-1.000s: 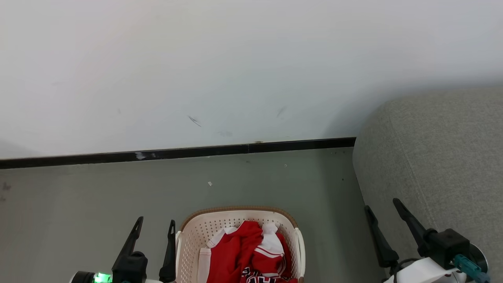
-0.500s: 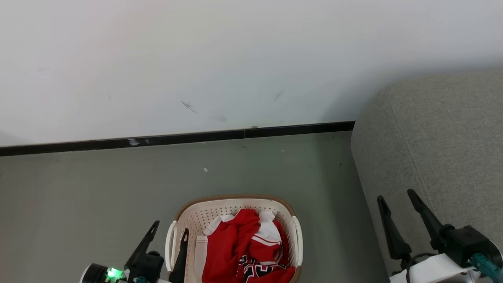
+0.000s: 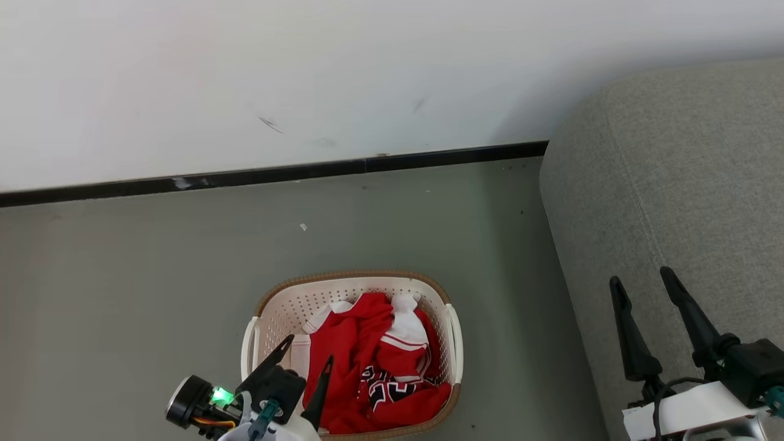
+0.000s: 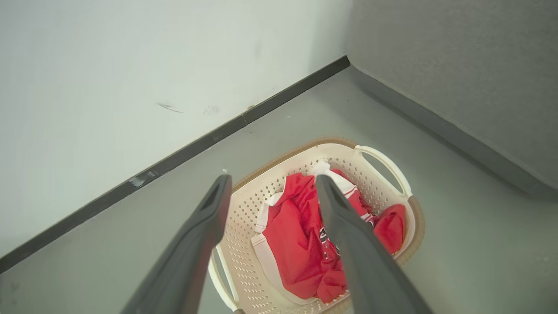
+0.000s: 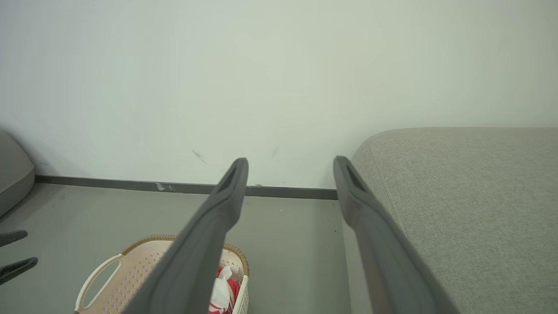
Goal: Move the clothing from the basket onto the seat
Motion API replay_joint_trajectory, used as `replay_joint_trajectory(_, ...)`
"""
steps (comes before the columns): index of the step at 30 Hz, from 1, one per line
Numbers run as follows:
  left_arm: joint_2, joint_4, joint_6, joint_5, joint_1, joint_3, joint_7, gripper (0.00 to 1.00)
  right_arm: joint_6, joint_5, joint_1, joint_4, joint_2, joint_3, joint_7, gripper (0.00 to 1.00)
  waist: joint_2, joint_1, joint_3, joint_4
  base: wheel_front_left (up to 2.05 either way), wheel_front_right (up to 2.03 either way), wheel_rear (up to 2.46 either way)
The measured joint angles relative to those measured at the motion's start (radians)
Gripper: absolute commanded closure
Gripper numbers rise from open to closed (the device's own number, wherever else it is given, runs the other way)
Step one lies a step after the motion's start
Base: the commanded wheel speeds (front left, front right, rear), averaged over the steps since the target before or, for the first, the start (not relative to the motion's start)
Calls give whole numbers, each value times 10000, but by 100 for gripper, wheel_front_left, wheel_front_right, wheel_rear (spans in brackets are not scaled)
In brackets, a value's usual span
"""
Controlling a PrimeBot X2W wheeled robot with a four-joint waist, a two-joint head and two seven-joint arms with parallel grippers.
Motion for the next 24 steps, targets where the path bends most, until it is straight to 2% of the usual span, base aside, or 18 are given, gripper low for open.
replay_joint_trajectory(6, -100, 686, -163, 253, -663, -253, 125, 0, 0, -2, -300, -345, 6, -155, -2, 0, 0, -1, 584, -180, 0, 0, 0)
replay_joint_trajectory(24, -232, 2336, -173, 525, -2396, -491, 215, 0, 0, 359, -1722, -982, 2, 0, -27, 0, 0, -1, 2567, -887, 0, 0, 0)
